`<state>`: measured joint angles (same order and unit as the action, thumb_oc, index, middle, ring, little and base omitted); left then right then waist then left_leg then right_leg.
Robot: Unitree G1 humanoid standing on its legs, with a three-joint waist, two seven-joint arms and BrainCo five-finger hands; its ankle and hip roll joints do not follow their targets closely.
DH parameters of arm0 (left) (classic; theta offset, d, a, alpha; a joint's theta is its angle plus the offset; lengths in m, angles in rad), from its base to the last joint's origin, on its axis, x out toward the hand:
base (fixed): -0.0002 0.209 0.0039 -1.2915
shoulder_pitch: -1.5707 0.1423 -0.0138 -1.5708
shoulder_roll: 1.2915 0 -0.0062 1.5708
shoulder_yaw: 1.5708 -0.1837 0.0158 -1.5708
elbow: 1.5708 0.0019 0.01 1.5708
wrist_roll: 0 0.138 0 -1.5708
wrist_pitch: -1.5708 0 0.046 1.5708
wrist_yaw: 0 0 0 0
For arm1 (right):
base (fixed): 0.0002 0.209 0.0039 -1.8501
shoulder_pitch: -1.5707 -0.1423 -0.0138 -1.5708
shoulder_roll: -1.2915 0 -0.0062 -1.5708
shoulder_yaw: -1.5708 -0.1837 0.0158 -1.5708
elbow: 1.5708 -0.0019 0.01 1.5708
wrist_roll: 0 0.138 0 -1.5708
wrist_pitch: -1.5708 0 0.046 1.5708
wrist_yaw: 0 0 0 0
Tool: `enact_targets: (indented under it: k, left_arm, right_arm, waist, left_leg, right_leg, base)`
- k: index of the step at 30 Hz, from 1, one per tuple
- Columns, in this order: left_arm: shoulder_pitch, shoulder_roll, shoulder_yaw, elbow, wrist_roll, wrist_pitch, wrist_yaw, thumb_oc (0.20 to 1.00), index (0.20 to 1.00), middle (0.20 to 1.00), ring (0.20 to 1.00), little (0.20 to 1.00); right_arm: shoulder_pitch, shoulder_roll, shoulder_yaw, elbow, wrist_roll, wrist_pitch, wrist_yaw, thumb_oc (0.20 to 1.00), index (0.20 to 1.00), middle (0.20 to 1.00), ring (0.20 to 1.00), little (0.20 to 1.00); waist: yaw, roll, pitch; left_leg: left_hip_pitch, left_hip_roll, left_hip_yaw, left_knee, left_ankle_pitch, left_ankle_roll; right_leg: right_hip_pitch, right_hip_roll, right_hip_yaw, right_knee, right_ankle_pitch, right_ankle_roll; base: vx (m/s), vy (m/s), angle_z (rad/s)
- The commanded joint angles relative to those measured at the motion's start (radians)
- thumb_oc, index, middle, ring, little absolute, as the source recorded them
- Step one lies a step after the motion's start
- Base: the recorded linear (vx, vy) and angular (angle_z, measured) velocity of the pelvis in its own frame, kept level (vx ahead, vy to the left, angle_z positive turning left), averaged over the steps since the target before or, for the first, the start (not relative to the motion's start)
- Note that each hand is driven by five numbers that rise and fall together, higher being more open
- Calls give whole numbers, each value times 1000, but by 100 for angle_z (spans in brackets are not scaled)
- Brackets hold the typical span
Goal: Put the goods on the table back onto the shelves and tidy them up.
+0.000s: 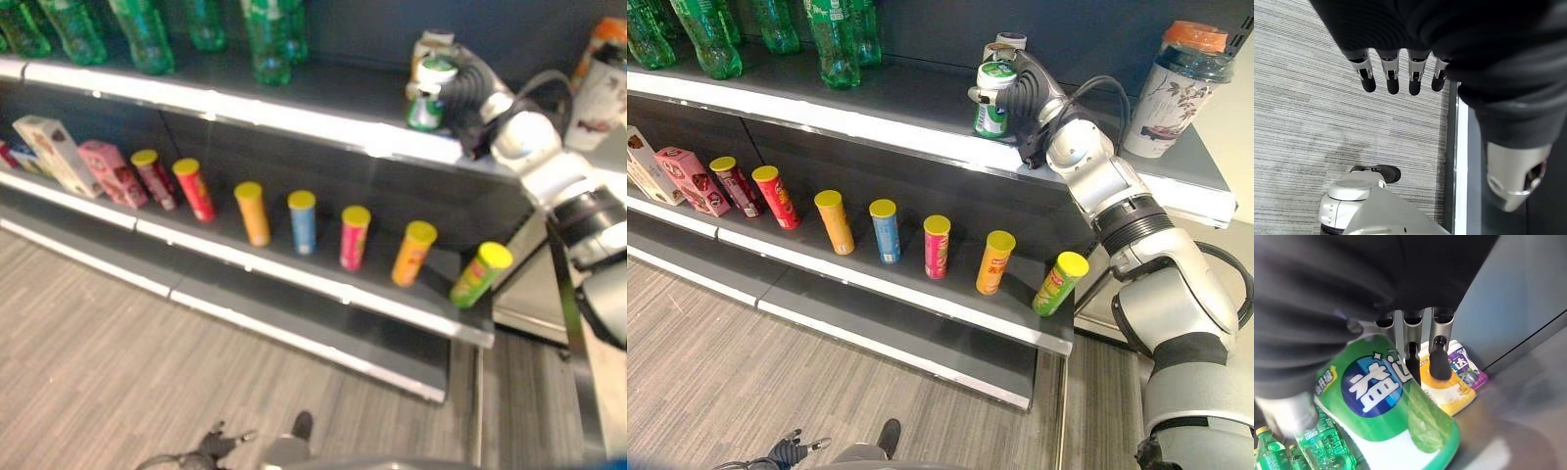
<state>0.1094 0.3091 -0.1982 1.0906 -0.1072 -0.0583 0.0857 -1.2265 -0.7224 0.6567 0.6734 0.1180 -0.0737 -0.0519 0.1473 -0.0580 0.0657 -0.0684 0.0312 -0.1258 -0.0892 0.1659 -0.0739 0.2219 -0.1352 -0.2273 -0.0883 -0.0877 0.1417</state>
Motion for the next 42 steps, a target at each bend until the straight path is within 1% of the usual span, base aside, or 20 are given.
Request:
enact_targets:
  k: [1,14,33,40,41,42]
  left_arm:
    - [-35,42,-27,31,-1,-16,23,1000,1000,1000,1000,1000]
    - [-40,41,-29,29,-4,-14,28,1000,1000,1000,1000,1000]
    - [-42,37,-23,41,-7,-12,37,1000,1000,1000,1000,1000]
    - [-39,38,-15,37,-11,-11,43,1000,1000,1000,1000,1000]
    - [-35,38,-10,40,-11,-10,44,1000,1000,1000,1000,1000]
    - [-36,38,-10,40,-11,-10,44,1000,1000,1000,1000,1000]
  right_arm:
    - [-133,-16,33,44,14,-21,-24,1000,1000,1000,1000,1000]
    - [-139,4,40,51,4,-17,-27,1000,1000,1000,1000,1000]
    - [-139,58,35,45,-22,-10,-41,1000,1000,1000,1000,1000]
    - [-151,17,30,18,-29,-10,-63,1000,1000,1000,1000,1000]
    - [-158,-10,15,-6,-28,-13,-81,1000,1000,1000,1000,1000]
    - [-158,-10,15,-6,-28,-13,-81,1000,1000,1000,1000,1000]
  waist:
    - [26,-31,-6]
    - [26,-33,-5]
    - [27,-38,-2]
    - [19,-37,-1]
    - [13,-38,-1]
    - [13,-38,-1]
  left_leg:
    - [101,17,57,2,-184,-26]
    - [98,17,56,2,-184,-25]
    - [101,17,66,2,-188,-22]
    - [101,18,70,2,-189,-22]
    - [101,17,72,2,-190,-23]
    - [101,18,72,2,-190,-23]
  right_leg:
    - [-130,-69,18,21,99,26]
    - [-132,-70,21,22,100,25]
    - [-137,-71,30,21,104,27]
    - [-139,-73,32,21,105,29]
    - [-141,-72,35,22,106,29]
    - [-141,-72,35,22,106,29]
  base:
    - [0,0,0]
    - [0,0,0]
    - [0,0,0]
    - [0,0,0]
    - [0,0,0]
    - [0,0,0]
